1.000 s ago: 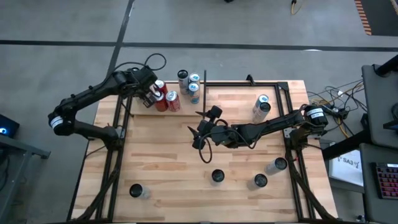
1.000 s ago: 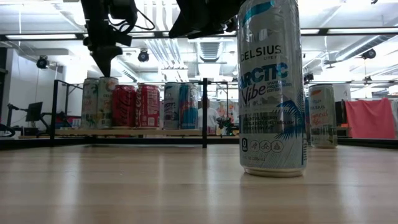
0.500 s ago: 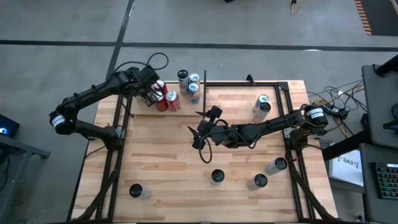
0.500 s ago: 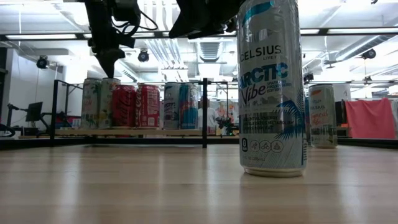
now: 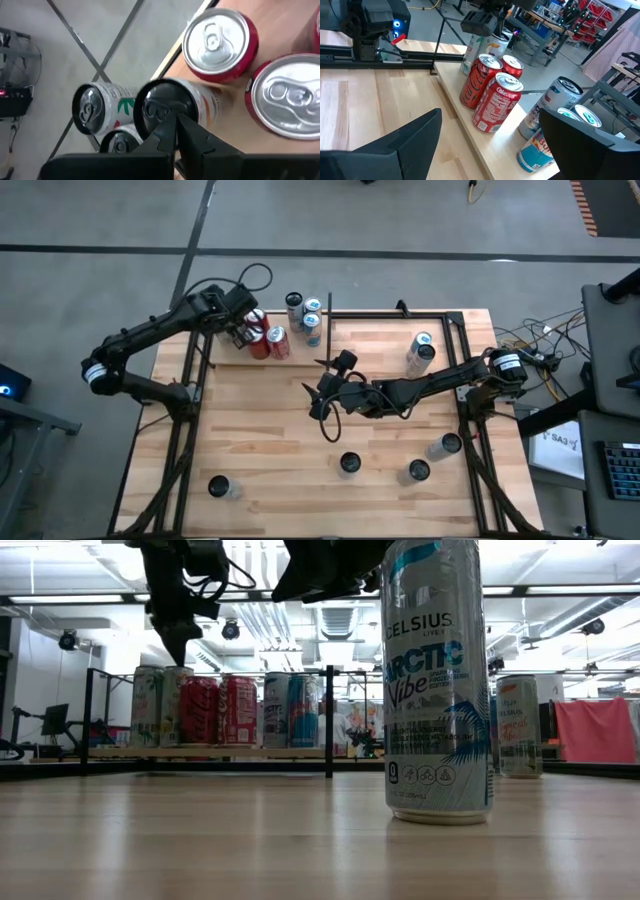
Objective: Place canned beverage on shelf
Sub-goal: Put the middle left white and yellow soda can on the shelf
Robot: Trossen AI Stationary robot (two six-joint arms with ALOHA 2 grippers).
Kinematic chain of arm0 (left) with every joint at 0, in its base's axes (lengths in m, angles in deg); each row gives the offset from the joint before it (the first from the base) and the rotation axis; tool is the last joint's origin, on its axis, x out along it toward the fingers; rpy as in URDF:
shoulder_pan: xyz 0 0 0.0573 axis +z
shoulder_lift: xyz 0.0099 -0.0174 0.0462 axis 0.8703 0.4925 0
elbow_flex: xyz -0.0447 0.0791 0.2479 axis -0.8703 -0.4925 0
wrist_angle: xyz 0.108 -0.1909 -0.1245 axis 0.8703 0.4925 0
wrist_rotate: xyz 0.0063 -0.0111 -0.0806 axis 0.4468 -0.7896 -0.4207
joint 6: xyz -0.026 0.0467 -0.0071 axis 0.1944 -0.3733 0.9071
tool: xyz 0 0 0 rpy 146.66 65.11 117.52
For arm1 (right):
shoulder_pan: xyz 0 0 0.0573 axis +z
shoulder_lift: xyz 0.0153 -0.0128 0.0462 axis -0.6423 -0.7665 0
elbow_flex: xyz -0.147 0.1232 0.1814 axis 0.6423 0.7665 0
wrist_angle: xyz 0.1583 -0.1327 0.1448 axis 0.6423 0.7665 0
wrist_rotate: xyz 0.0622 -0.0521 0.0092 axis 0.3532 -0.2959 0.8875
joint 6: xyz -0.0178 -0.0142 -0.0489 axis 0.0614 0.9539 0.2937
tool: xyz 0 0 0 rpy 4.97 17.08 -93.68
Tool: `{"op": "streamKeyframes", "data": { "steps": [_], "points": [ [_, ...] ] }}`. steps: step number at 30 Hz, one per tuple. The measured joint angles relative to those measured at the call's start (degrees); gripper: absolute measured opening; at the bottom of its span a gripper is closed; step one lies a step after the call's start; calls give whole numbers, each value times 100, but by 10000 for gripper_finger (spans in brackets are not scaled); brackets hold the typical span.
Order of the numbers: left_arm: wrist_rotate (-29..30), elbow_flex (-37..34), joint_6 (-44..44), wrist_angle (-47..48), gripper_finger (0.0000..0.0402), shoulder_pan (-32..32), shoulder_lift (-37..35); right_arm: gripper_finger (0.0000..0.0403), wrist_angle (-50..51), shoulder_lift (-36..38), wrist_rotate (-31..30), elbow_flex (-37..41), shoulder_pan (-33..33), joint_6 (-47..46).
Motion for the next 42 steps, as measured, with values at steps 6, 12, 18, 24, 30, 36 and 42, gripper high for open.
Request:
{"op": "streamKeyframes", "data": {
  "steps": [6, 12, 18, 24, 30, 36, 42],
  "points": [
    [-1, 82, -85, -2, 0, -10, -61, 325, 0, 0, 0, 0, 0, -2],
    [-1232, 439, -632, 847, 0, -22, -252, 325, 7, 0, 0, 0, 0, -2],
    [-1897, 411, -1686, 1205, 0, -15, -278, 325, 93, 0, 0, 0, 0, -16],
    [-1780, 358, -1860, 1127, 0, 51, 39, 325, 188, 0, 0, 4, -2, -55],
    [-1089, 352, -1852, 1023, 0, 250, 334, 325, 212, 0, 0, 4, -4, -52],
    [-1038, 352, -1831, 881, 0, 523, 462, 325, 260, 0, 0, 4, -5, -50],
    [-835, 352, -1818, 726, 0, 691, 501, 325, 260, 0, 0, 4, -13, -52]
  ]
}}
